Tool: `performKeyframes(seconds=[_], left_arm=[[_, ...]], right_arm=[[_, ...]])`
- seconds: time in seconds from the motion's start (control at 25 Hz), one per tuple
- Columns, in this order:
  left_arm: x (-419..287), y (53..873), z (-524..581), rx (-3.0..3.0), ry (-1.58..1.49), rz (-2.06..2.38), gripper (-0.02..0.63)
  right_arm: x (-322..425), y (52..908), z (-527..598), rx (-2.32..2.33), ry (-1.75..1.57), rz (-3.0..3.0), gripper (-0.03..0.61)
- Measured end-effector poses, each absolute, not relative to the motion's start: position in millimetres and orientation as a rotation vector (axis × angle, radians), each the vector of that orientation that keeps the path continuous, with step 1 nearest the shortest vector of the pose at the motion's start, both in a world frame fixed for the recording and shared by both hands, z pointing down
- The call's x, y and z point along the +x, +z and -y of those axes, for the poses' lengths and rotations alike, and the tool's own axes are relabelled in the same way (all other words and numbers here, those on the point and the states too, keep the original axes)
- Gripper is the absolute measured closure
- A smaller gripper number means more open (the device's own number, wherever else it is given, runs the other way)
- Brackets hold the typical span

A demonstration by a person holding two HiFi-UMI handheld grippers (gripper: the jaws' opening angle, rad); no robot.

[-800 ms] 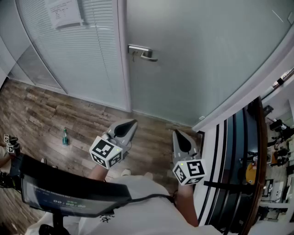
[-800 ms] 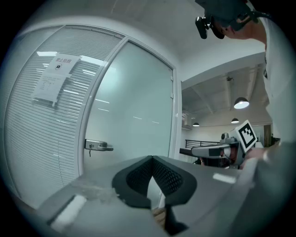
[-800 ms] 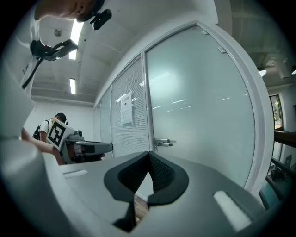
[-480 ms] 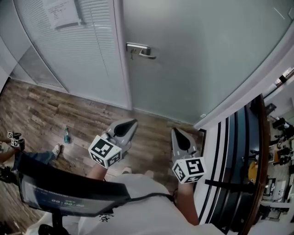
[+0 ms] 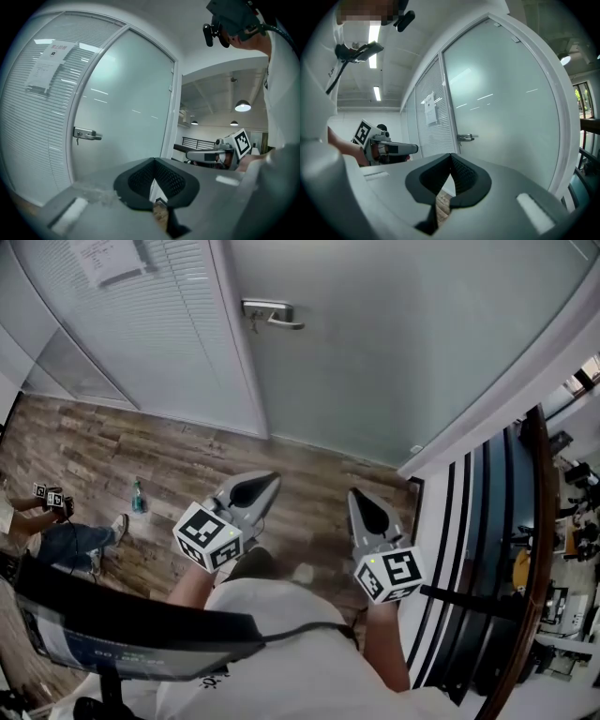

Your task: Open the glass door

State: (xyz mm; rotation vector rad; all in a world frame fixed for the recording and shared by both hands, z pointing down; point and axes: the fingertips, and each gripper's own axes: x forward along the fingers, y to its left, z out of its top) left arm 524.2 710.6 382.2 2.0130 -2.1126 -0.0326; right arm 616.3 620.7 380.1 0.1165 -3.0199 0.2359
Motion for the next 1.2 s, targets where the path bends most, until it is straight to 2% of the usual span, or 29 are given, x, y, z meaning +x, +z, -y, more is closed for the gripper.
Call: performKeyframes(seconds=[0.24,0.56,1.2], left_arm=[[513,387,-702,1.996,-0.035,2.115,0.612],[452,394,-674,1.970,-0.108,2.140,0.611],[274,372,-590,2.127,-0.066,2.052,0.612]], right_arm=[[615,387,-605,0.115,0.319,3.031,0.572],[554,397,-599,0.012,0.221,2.977,0.572],[350,372,-535,0.053,0.129,2.973,0.572]])
